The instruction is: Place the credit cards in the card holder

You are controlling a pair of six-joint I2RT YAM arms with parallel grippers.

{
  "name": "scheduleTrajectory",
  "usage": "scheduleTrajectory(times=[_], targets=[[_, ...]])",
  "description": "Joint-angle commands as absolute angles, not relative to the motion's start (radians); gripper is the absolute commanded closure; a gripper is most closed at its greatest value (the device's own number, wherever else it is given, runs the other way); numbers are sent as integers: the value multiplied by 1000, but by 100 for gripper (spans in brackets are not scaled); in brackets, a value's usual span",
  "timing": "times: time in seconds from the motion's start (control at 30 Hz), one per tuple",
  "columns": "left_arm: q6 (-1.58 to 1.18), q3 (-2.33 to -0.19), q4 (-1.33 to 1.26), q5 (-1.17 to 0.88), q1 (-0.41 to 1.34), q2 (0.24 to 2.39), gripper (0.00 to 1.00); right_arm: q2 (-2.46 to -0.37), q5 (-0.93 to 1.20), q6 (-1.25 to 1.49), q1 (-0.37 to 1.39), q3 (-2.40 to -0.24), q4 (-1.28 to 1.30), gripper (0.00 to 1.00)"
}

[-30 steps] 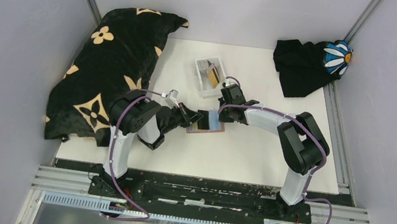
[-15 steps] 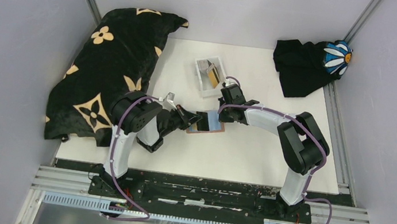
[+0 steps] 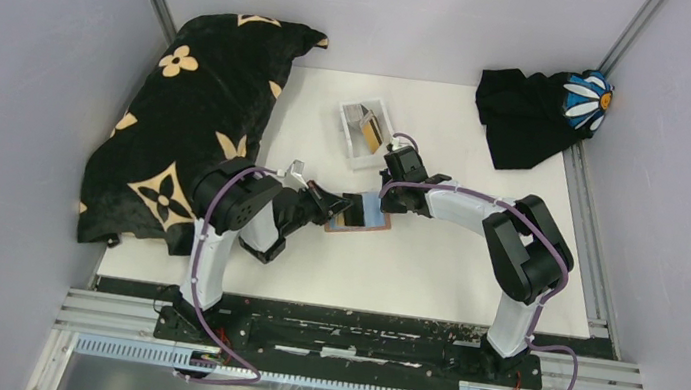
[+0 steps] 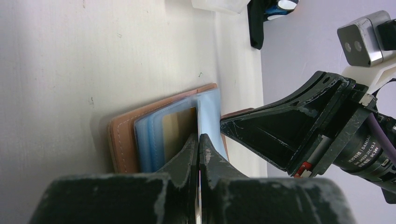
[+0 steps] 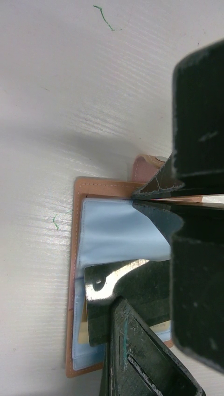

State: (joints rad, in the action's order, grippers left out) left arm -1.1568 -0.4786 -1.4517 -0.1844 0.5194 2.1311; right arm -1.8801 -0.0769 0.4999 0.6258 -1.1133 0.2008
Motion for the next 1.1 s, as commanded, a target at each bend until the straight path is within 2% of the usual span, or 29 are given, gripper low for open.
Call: scheduleTrajectory(times=[0.0, 0.53, 1.07], targets=[[-1183, -491, -1298, -134, 519, 2129, 97, -2013, -45, 515, 650, -1067, 183, 92], [-1220, -450, -1192, -32, 528, 2049, 97, -2017, -41, 516, 652, -1072, 183, 91], [-1221, -501, -1149, -51, 548, 2056, 97, -2017, -40, 511, 651, -1078, 190, 91]])
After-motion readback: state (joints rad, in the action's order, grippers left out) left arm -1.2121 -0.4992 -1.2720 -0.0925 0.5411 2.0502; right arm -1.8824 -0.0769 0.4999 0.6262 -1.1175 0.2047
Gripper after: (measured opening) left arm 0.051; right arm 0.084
